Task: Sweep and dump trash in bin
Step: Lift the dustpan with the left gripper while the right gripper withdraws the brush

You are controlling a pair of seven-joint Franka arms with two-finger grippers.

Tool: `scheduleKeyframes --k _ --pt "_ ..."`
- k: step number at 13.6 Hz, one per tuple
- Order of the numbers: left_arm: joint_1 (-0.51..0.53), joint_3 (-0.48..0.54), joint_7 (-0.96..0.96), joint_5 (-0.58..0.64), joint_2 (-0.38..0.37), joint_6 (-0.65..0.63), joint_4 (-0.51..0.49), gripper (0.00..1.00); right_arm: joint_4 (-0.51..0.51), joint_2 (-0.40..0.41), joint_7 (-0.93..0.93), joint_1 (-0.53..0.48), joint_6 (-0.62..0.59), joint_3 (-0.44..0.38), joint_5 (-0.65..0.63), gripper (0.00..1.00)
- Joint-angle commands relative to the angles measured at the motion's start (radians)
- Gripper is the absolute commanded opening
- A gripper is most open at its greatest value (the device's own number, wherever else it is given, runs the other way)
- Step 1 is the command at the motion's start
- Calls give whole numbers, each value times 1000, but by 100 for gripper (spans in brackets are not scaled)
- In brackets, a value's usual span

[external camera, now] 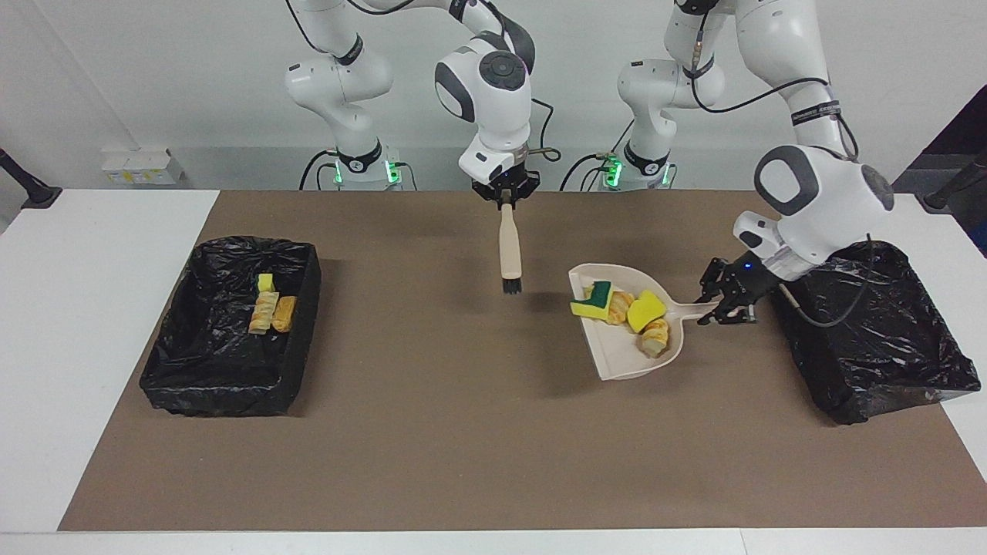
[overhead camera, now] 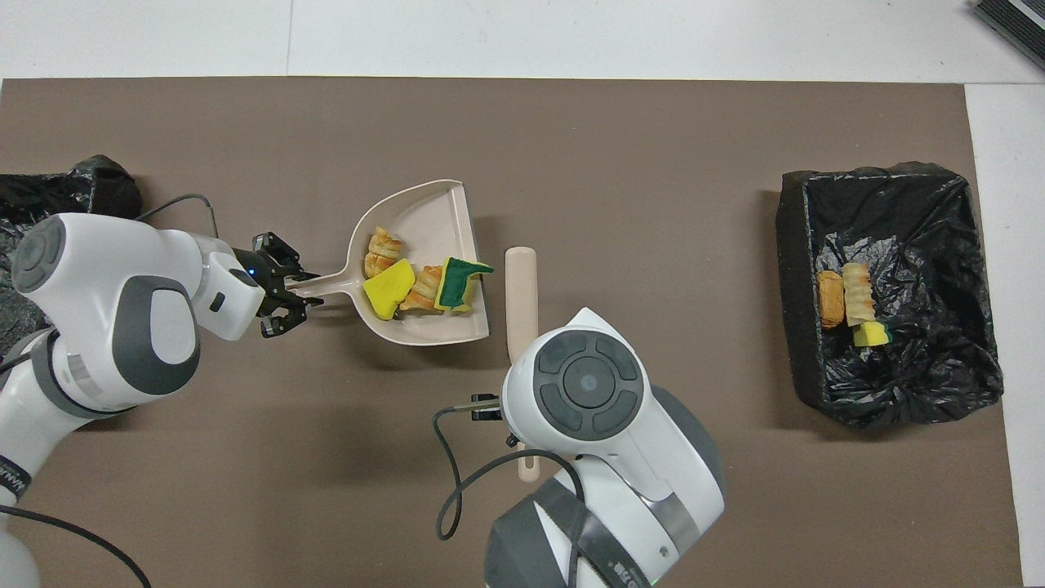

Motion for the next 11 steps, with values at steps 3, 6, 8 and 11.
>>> scheduleKeyframes --k 3,6,8,11 --pt "5 152 17 124 49 -190 177 0 -32 96 185 167 71 -4 6 0" --pt "23 258 93 155 61 -244 221 0 -37 142 198 201 129 -2 -3 0" --pt "26 351 203 170 81 -245 244 0 -38 167 198 206 148 -2 -28 0" --pt "26 481 418 175 125 -210 293 0 -57 193 202 227 218 -2 -42 0"
